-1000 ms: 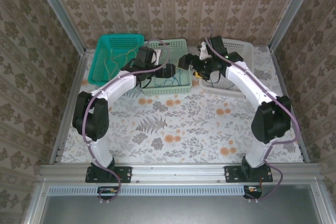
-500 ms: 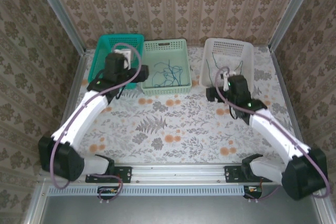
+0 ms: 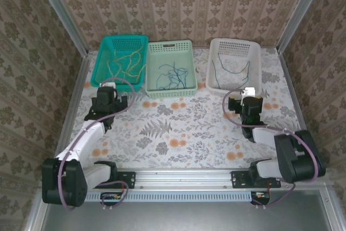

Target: Untangle the cables

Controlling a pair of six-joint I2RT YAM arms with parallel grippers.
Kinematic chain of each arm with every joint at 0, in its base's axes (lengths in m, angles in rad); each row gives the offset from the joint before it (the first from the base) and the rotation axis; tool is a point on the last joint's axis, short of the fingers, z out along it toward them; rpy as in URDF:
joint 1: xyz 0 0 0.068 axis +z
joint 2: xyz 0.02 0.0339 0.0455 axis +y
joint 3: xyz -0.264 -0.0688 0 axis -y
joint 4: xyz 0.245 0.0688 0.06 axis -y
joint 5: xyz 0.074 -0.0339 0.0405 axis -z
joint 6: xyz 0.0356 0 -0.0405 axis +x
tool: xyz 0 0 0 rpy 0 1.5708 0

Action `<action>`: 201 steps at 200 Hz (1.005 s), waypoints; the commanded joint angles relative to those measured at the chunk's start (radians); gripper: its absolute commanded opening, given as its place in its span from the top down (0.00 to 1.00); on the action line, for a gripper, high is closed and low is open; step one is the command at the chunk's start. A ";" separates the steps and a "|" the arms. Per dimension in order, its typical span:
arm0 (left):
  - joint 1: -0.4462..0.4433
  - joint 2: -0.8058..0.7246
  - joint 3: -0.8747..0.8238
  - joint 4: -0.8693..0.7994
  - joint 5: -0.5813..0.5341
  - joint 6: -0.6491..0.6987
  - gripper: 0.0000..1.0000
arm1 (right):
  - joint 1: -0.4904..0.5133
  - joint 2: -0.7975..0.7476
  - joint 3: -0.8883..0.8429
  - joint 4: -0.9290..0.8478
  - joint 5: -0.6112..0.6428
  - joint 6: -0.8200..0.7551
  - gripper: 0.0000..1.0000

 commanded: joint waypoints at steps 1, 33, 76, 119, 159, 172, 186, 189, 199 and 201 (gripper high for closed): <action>0.038 0.030 -0.055 0.240 -0.021 0.081 0.00 | -0.011 0.096 0.041 0.196 -0.015 0.015 0.00; 0.071 0.065 -0.144 0.384 0.007 0.072 0.00 | -0.043 0.173 0.021 0.301 -0.054 0.038 0.00; 0.098 0.127 -0.231 0.660 0.108 0.072 0.00 | -0.052 0.167 0.056 0.220 -0.100 0.035 0.00; 0.129 0.285 -0.228 0.884 0.149 0.081 0.00 | -0.057 0.166 0.060 0.207 -0.117 0.034 0.00; 0.135 0.412 -0.214 0.952 0.214 0.092 0.00 | -0.057 0.166 0.059 0.207 -0.119 0.035 0.00; 0.131 0.431 -0.206 0.972 0.202 0.101 0.00 | -0.057 0.164 0.060 0.207 -0.119 0.035 0.00; 0.131 0.431 -0.205 0.971 0.203 0.102 0.00 | -0.058 0.166 0.059 0.206 -0.119 0.036 0.00; 0.131 0.431 -0.205 0.971 0.204 0.103 0.00 | -0.058 0.165 0.059 0.206 -0.119 0.036 0.00; 0.131 0.427 -0.202 0.954 0.203 0.098 0.00 | -0.058 0.165 0.061 0.206 -0.120 0.036 0.00; 0.131 0.428 -0.203 0.957 0.203 0.100 0.00 | -0.058 0.166 0.060 0.206 -0.120 0.036 0.00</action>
